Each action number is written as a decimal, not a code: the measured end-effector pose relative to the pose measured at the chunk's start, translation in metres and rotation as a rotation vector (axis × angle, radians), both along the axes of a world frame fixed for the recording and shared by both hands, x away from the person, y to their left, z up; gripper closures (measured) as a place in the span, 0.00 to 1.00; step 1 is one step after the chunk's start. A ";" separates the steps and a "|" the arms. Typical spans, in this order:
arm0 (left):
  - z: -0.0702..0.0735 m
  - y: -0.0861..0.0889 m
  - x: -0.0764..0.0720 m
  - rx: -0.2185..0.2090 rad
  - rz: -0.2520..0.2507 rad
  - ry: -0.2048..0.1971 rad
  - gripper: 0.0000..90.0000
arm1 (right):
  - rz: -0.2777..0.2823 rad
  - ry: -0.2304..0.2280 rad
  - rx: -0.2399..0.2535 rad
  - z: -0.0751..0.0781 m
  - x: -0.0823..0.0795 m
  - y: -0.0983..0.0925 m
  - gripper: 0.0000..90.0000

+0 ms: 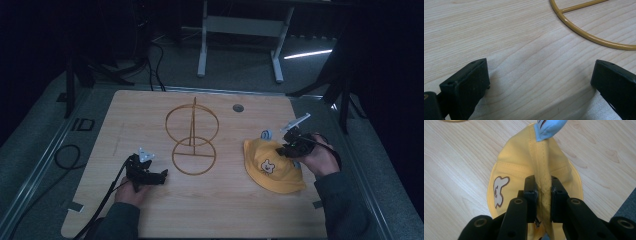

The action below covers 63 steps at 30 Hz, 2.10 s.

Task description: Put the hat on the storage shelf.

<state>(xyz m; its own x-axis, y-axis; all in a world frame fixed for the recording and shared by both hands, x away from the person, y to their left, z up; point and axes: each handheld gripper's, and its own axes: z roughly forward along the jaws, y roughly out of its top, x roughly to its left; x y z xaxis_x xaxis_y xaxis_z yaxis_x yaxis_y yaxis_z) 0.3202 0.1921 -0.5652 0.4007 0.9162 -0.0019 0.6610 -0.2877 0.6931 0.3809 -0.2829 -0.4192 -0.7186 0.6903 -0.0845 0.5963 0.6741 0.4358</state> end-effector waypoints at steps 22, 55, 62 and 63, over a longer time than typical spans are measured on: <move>0.000 0.000 0.000 -0.004 0.003 -0.001 0.02 | 0.103 -0.065 0.032 0.026 -0.017 0.020 0.88; 0.000 0.000 0.000 -0.003 0.002 0.002 0.02 | 0.168 -0.164 0.154 0.071 -0.029 0.029 0.88; 0.000 0.000 0.000 -0.002 0.001 0.001 0.02 | 0.173 -0.186 0.170 0.081 -0.022 0.030 0.88; 0.000 0.000 0.000 -0.002 0.001 0.001 0.02 | 0.177 -0.189 0.172 0.082 -0.021 0.030 0.88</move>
<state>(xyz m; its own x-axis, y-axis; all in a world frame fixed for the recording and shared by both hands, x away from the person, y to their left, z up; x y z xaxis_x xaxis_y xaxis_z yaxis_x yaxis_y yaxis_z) 0.3202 0.1920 -0.5651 0.3996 0.9167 -0.0044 0.6623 -0.2854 0.6927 0.3603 -0.2533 -0.3368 -0.8113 0.5719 -0.1212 0.3738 0.6669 0.6446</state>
